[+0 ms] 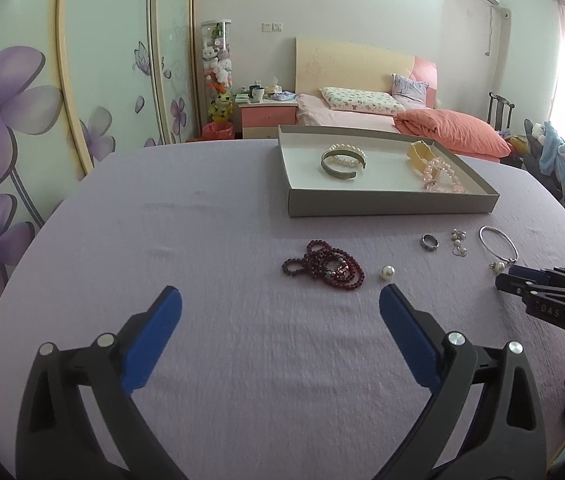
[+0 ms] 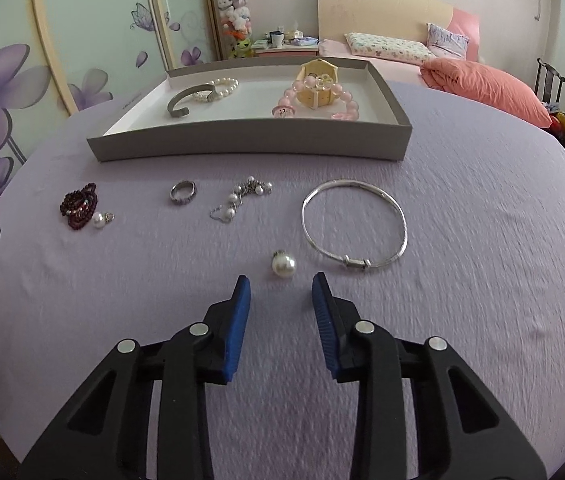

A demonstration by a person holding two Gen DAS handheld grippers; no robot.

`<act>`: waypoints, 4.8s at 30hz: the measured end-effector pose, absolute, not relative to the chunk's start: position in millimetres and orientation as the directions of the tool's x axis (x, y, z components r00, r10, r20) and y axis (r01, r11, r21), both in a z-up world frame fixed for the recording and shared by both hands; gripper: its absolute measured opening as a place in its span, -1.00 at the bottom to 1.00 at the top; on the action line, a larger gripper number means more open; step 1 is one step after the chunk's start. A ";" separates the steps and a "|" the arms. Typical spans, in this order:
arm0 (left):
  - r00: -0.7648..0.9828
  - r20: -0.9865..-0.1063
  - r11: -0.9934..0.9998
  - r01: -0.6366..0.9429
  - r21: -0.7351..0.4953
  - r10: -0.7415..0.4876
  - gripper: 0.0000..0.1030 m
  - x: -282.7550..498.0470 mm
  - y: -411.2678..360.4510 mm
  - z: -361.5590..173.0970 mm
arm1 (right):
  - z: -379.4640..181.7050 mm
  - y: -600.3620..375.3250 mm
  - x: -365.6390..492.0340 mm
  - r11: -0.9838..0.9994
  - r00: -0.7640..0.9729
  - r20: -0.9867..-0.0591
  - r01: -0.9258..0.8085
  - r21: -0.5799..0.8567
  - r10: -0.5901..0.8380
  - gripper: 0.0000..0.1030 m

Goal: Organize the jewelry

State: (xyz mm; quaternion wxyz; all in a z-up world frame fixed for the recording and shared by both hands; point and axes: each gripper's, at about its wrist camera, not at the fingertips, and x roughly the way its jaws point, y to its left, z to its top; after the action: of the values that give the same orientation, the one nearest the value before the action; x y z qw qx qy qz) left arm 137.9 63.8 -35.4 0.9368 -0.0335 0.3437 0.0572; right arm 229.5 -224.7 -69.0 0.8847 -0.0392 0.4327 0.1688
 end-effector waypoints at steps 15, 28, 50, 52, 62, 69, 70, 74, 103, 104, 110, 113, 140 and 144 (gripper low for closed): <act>0.743 -0.665 0.992 -0.125 -0.027 0.076 0.93 143.5 60.4 -42.0 | -68.0 -219.2 240.2 0.943 0.580 -0.775 -0.329 0.059 0.251 -0.55; 0.708 -0.697 0.988 -0.157 0.002 0.114 0.93 167.1 54.3 -49.6 | -64.8 -224.2 237.0 0.934 0.553 -0.779 -0.337 0.116 0.297 -0.74; 0.616 -0.781 0.978 -0.208 -0.037 0.101 0.07 241.4 34.6 -78.2 | -52.3 -231.5 231.7 0.921 0.561 -0.755 -0.362 0.145 0.339 -0.74; 0.612 -0.784 0.979 -0.202 -0.027 0.104 -0.12 242.8 31.7 -79.5 | -52.2 -231.7 231.7 0.921 0.561 -0.755 -0.361 0.145 0.339 -0.74; 0.607 -0.785 0.986 -0.163 0.030 0.124 -0.54 240.2 21.6 -81.9 | -49.1 -231.8 231.1 0.918 0.562 -0.750 -0.367 0.152 0.348 -0.74; 0.626 -0.775 0.994 -0.108 0.021 0.084 -0.82 236.8 22.7 -73.8 | -40.6 -232.3 230.4 0.919 0.579 -0.737 -0.367 0.147 0.349 -0.74; 0.635 -0.769 0.995 -0.103 0.009 0.073 -0.83 235.0 24.8 -69.7 | -37.1 -232.8 230.8 0.919 0.585 -0.731 -0.366 0.148 0.350 -0.74; 0.678 -0.734 0.996 -0.087 -0.017 0.046 -0.83 226.9 29.1 -47.2 | -22.7 -235.3 234.4 0.920 0.612 -0.706 -0.361 0.153 0.357 -0.74; 0.847 -0.530 0.994 -0.090 -0.064 0.042 -0.83 273.8 29.3 89.7 | 33.8 -237.0 287.0 0.922 0.721 -0.585 -0.361 0.142 0.372 -0.74; 0.847 -0.529 0.994 -0.092 -0.062 0.046 -0.83 278.5 28.8 88.9 | 33.5 -238.1 288.9 0.923 0.722 -0.584 -0.358 0.142 0.371 -0.74; 0.830 -0.555 0.994 -0.092 -0.055 0.046 -0.83 307.1 25.1 72.0 | 20.9 -238.3 307.6 0.930 0.718 -0.602 -0.342 0.133 0.350 -0.74; 0.820 -0.571 0.994 -0.091 -0.053 0.045 -0.83 318.2 25.2 61.7 | 14.4 -239.3 314.4 0.932 0.712 -0.612 -0.339 0.129 0.344 -0.74; 0.805 -0.578 0.986 -0.169 -0.008 0.133 0.33 315.7 44.2 25.0 | 3.0 -229.3 338.5 0.940 0.710 -0.629 -0.326 0.106 0.317 -0.74; 0.805 -0.579 0.984 -0.176 -0.029 0.127 0.47 306.7 52.0 22.1 | 1.7 -217.1 346.8 0.940 0.712 -0.631 -0.331 0.087 0.309 -0.74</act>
State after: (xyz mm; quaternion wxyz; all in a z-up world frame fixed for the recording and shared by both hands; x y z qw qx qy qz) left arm 306.7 52.0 22.1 0.9492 -0.0407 0.3018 0.0797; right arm 346.8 -217.1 1.7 0.9251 -0.0163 0.3377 0.1730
